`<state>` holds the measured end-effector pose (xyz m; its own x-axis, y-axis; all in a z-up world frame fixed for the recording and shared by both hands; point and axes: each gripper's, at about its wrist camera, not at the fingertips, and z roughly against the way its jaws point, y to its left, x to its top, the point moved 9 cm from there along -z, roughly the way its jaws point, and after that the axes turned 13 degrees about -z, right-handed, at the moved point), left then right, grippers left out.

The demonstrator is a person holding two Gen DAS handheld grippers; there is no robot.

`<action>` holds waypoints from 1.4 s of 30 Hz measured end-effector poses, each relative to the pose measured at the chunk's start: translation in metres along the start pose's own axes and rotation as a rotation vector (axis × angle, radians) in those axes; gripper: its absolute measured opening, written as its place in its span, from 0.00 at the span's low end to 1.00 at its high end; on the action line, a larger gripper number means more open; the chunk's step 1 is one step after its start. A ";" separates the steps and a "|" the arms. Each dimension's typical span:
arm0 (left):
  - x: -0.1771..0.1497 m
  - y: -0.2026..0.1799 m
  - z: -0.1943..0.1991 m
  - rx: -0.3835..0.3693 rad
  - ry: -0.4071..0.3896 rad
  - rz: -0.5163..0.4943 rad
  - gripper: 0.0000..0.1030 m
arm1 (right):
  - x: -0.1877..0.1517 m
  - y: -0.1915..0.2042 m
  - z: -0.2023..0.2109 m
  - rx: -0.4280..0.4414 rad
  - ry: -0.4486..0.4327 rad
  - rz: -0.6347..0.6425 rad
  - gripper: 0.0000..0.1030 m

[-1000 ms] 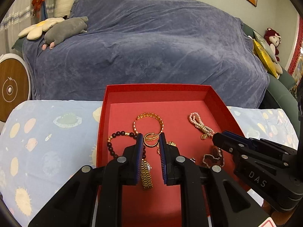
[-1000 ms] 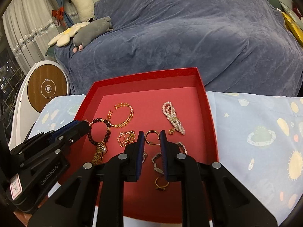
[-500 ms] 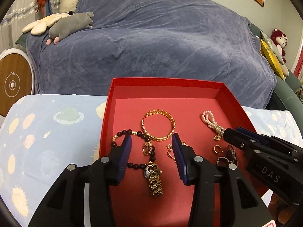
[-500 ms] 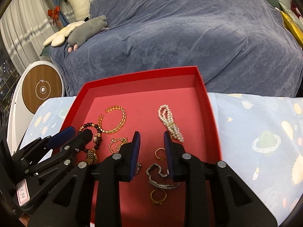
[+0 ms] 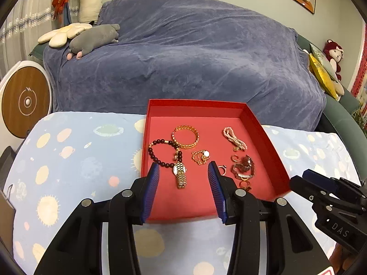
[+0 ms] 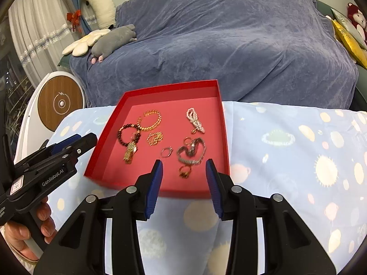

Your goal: Organize jewelry

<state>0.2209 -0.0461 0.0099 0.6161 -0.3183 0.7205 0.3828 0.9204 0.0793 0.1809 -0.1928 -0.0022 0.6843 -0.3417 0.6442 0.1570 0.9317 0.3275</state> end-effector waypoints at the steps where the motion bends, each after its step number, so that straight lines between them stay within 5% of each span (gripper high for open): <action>1: -0.004 -0.004 0.007 0.009 -0.004 -0.010 0.41 | -0.005 0.001 0.005 -0.002 0.000 0.009 0.40; 7: -0.026 -0.014 0.027 0.071 0.014 -0.042 0.51 | -0.036 0.005 0.019 -0.014 0.004 0.024 0.48; 17: -0.039 -0.015 0.013 0.095 0.059 -0.060 0.67 | -0.040 0.008 0.006 -0.036 0.010 0.045 0.66; 42: -0.065 -0.006 0.003 0.148 0.118 -0.060 0.74 | -0.053 0.005 0.000 -0.088 0.024 0.045 0.78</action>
<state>0.1765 -0.0304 -0.0354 0.6753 -0.3901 0.6260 0.3210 0.9195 0.2267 0.1455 -0.1702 -0.0350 0.7085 -0.2973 0.6401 0.1868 0.9536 0.2361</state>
